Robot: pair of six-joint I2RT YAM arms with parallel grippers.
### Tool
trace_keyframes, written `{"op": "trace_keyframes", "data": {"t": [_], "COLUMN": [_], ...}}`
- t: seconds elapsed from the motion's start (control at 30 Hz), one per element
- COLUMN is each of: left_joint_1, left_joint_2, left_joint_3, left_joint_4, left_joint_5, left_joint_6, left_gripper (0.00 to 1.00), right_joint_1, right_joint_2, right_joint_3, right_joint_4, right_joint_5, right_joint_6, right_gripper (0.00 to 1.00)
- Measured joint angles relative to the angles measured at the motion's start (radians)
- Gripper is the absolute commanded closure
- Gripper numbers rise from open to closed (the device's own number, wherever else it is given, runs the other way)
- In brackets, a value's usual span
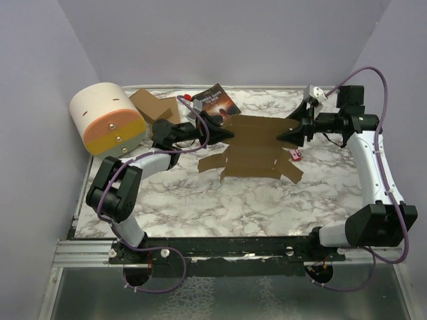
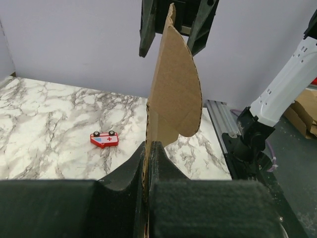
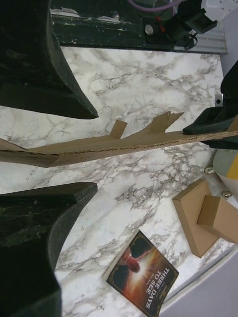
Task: Fold the paper box
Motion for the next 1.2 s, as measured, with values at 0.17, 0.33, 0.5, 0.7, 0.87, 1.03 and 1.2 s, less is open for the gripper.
{"op": "trace_keyframes", "data": {"t": [0.17, 0.33, 0.5, 0.7, 0.87, 1.03, 1.2], "left_joint_1": [0.000, 0.000, 0.000, 0.000, 0.003, 0.006, 0.016], "left_joint_2": [0.000, 0.000, 0.000, 0.000, 0.000, 0.000, 0.000], "left_joint_3": [0.000, 0.000, 0.000, 0.000, 0.000, 0.000, 0.000], "left_joint_4": [0.002, 0.005, 0.006, 0.001, -0.002, -0.009, -0.017], "left_joint_5": [0.000, 0.000, 0.000, 0.002, 0.004, 0.008, 0.001], "left_joint_6": [0.002, -0.002, -0.002, 0.002, 0.006, 0.006, -0.003], "left_gripper": [1.00, 1.00, 1.00, 1.00, 1.00, 1.00, 0.59], "right_joint_1": [0.023, 0.033, 0.034, 0.034, 0.034, 0.034, 0.034], "right_joint_2": [0.025, 0.032, 0.032, 0.034, 0.035, 0.038, 0.039], "right_joint_3": [0.000, 0.000, 0.000, 0.036, 0.045, 0.046, 0.043], "right_joint_4": [-0.036, -0.054, -0.068, -0.089, -0.104, -0.136, -0.138], "right_joint_5": [0.011, 0.024, 0.034, 0.045, 0.048, 0.046, 0.040], "right_joint_6": [-0.026, -0.049, -0.059, -0.069, -0.080, -0.105, -0.099], "right_gripper": [0.64, 0.75, 0.71, 0.89, 0.97, 0.99, 0.99]}}
